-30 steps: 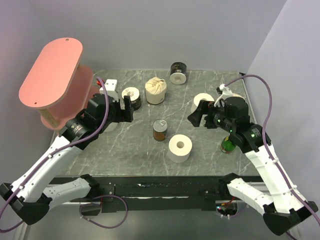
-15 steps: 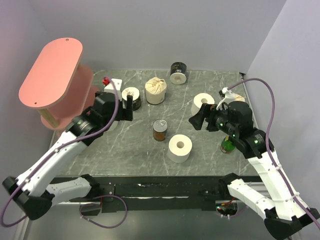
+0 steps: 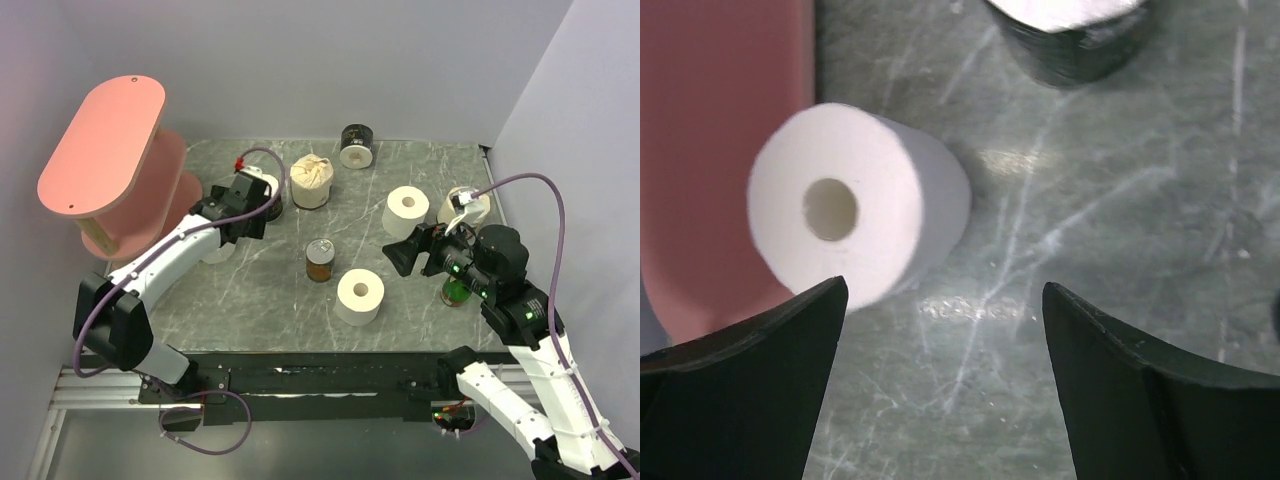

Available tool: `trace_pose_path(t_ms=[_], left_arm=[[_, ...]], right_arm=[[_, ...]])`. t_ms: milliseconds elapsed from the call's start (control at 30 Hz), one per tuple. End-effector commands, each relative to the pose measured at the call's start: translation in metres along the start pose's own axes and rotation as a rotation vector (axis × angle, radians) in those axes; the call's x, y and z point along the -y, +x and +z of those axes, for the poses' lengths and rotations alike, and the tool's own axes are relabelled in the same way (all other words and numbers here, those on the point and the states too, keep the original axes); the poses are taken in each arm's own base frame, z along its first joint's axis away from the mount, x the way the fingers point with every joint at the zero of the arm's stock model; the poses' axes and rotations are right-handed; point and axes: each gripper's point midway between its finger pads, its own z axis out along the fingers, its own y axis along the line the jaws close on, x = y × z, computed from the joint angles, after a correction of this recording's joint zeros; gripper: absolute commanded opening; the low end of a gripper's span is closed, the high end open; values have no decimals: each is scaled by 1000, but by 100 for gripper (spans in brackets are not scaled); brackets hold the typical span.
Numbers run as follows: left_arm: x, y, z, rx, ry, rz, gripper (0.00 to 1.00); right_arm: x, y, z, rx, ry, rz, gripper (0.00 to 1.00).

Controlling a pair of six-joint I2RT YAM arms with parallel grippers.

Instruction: Place and organize the paper towels onto the shelf

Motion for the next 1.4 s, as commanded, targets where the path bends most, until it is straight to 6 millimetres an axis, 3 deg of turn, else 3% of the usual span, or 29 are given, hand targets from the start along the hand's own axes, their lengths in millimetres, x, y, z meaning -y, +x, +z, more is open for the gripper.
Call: trace_pose_path(t_ms=[0, 200, 833, 1100, 1367], left_arm=[[-17, -22, 4, 49, -26, -32, 86], [-32, -13, 26, -5, -56, -68, 84], [-27, 13, 74, -82, -29, -82, 77], [-26, 22, 80, -112, -31, -72, 71], [-32, 19, 69, -109, -50, -79, 49]], right_arm=[[-7, -7, -2, 42, -42, -27, 99], [-8, -5, -2, 49, -52, -7, 100], [3, 4, -6, 30, 6, 16, 100], [3, 4, -11, 37, 10, 17, 100], [2, 2, -15, 42, 11, 21, 100]])
